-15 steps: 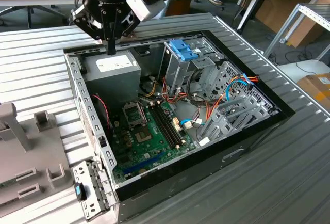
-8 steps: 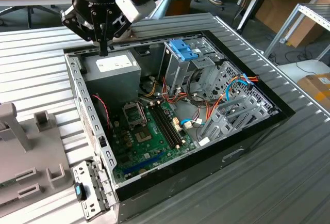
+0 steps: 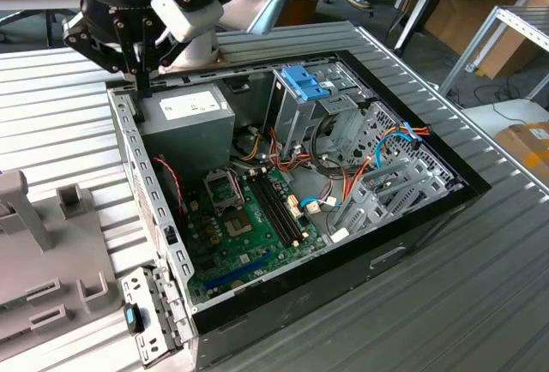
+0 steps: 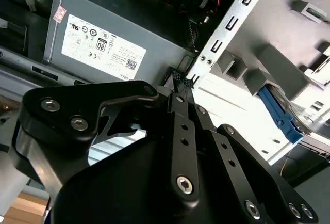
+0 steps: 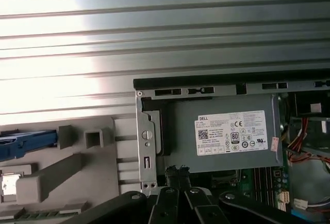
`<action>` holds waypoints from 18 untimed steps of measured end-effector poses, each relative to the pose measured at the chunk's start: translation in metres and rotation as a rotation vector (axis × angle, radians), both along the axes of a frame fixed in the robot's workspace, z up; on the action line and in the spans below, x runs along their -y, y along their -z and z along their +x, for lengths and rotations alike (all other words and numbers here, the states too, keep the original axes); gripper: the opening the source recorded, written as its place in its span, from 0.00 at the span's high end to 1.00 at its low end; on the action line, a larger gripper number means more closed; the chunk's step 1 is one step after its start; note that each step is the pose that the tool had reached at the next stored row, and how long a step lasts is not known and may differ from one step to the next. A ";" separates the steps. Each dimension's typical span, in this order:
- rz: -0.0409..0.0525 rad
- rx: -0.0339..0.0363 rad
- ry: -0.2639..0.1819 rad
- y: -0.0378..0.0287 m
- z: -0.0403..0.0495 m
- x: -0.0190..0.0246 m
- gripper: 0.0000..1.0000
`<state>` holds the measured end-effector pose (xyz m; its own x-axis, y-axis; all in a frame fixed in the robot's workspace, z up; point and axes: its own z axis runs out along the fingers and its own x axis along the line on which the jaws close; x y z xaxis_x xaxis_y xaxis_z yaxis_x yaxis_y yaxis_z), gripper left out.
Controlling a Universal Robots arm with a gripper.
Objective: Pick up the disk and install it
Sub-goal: 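Reach for the disk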
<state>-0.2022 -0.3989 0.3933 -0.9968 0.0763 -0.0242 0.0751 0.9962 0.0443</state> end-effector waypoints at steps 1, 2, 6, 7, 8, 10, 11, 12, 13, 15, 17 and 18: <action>-0.0001 0.0000 0.000 0.0000 -0.0047 0.0000 0.89; 0.0000 0.0000 0.000 0.0000 -0.0108 0.0000 0.89; 0.0000 0.0000 0.000 0.0000 -0.0273 0.0000 0.89; -0.0001 -0.0001 0.000 0.0000 -0.0308 0.0000 0.89; 0.0000 0.0000 0.000 0.0000 -0.0362 0.0000 0.89; 0.0000 0.0000 0.000 0.0000 -0.0408 0.0000 0.89; 0.0000 0.0000 0.000 0.0000 -0.0450 0.0000 0.89; 0.0000 0.0001 0.000 0.0000 -0.0487 0.0000 0.89; 0.0000 0.0001 0.000 0.0000 -0.0512 0.0000 0.89; 0.0000 0.0000 0.000 0.0000 -0.0553 0.0000 0.89; 0.0000 0.0000 0.000 0.0000 -0.0602 0.0000 0.89; 0.0000 0.0000 0.000 0.0000 -0.0651 0.0000 0.89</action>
<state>-0.2673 -0.3989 0.3933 -0.9968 0.0763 -0.0242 0.0751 0.9962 0.0444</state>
